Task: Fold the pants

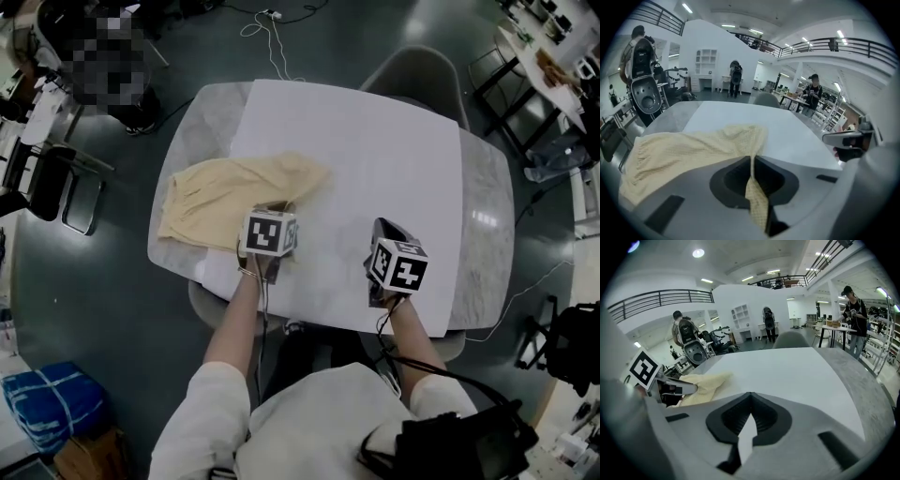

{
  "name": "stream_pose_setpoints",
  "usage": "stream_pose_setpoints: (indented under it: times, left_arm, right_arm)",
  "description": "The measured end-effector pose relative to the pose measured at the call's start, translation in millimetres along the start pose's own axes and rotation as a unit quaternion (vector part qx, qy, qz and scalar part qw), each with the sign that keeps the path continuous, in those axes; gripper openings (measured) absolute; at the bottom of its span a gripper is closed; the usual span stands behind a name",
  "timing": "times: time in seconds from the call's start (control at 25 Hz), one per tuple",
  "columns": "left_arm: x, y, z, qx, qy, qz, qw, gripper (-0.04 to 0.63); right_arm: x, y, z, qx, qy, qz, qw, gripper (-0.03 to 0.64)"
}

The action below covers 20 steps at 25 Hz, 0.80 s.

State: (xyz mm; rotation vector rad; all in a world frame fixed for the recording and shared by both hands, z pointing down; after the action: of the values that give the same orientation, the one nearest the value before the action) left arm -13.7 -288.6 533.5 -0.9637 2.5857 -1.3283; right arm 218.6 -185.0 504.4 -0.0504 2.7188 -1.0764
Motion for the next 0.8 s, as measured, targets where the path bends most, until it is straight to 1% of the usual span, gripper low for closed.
stream_pose_setpoints:
  times: [0.12,0.28,0.44,0.68,0.8]
  left_arm:
    - [30.7,23.7,2.9,-0.010,0.010,0.001,0.9999,0.028]
    - [72.0,53.1,4.5,-0.022,0.015,0.010,0.9996,0.028]
    - [114.6,80.4,6.0,-0.040,0.029,0.020,0.9986,0.028]
    - [186.5,122.7,4.6,-0.042,0.046,0.055,0.9966,0.028]
    - [232.5,138.1,1.0,-0.042,0.069,0.088,0.9929,0.028]
  right_arm:
    - [31.9,-1.6,5.3,-0.005,0.006,0.003,1.000,-0.008]
    - [74.2,-8.4,11.4,-0.010,0.013,0.009,1.000,-0.008]
    - [115.8,-19.8,18.3,-0.010,0.024,0.020,0.999,-0.008]
    - [176.0,-39.8,27.8,-0.004,0.040,0.038,0.998,-0.008]
    - [199.2,-51.2,27.2,0.005,0.049,0.043,0.998,-0.008]
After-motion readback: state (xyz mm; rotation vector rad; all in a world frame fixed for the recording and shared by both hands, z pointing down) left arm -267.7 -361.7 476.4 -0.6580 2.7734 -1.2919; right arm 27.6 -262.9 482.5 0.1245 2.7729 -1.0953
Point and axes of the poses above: the fingertips, and each gripper's own axes: y backward along the fingers, x to its left, z out of its top, the point moved 9 cm from there along y, backward along the fingers
